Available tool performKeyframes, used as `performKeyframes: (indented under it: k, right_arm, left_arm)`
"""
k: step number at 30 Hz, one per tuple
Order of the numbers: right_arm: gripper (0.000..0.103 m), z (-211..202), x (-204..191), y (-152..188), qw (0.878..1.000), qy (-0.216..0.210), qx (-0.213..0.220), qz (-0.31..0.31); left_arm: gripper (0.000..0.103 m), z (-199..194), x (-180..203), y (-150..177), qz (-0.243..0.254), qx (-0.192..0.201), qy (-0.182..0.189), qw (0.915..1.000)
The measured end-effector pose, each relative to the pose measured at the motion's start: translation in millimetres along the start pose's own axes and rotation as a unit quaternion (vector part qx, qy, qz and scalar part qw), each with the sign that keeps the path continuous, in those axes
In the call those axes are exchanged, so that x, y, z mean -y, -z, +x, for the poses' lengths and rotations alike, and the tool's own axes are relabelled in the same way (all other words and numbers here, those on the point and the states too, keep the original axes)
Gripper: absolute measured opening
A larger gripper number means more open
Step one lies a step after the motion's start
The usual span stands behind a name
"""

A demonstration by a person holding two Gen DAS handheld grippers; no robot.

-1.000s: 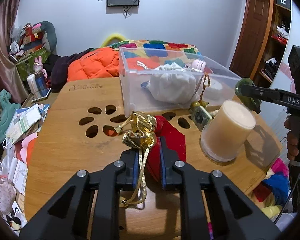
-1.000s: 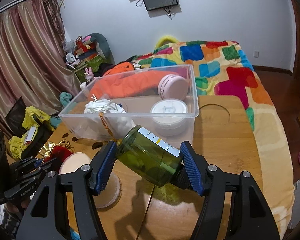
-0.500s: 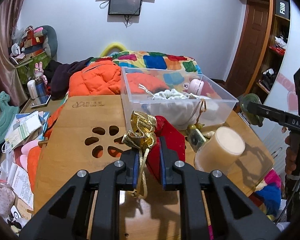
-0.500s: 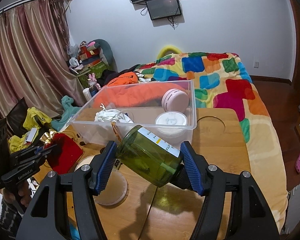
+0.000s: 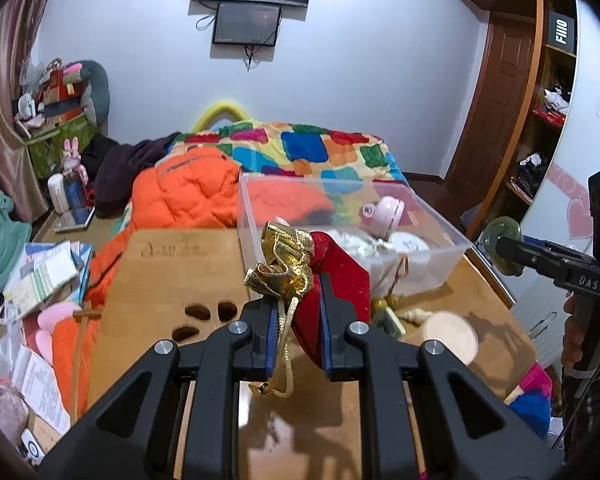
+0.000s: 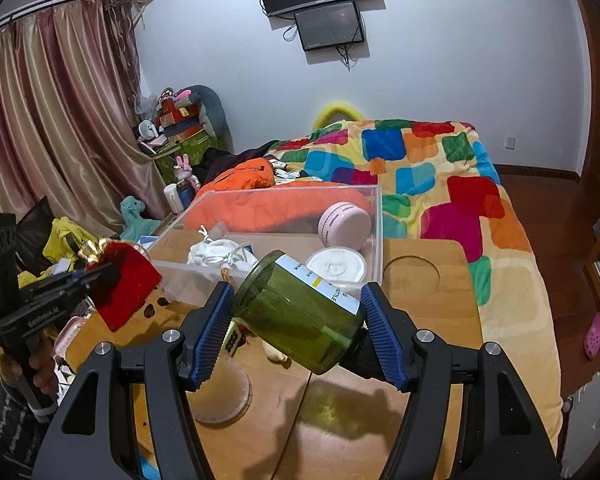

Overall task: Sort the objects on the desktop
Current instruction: 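Carry the red pouch and green bottle over the clear box and release both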

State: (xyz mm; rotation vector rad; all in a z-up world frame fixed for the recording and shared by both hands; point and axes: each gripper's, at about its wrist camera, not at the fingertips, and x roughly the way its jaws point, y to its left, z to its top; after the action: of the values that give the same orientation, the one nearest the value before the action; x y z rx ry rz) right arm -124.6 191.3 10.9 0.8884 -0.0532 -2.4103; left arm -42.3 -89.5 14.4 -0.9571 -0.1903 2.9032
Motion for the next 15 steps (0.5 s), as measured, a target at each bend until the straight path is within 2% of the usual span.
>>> performKeyframes:
  k: [4,15]
  right_arm:
    - [0.062,2.1,1.8,-6.4,1.0,0.0,0.005,-0.003]
    - [0.062,10.9,1.2,-27.8,1.0,0.002,0.017,-0.015]
  left_arm:
    - [0.016,1.6,1.7,-12.1,0.01,0.011,-0.002,0.9999]
    - [0.016,14.5,-1.4,-43.7,0.008,0.021,0.02,0.9995]
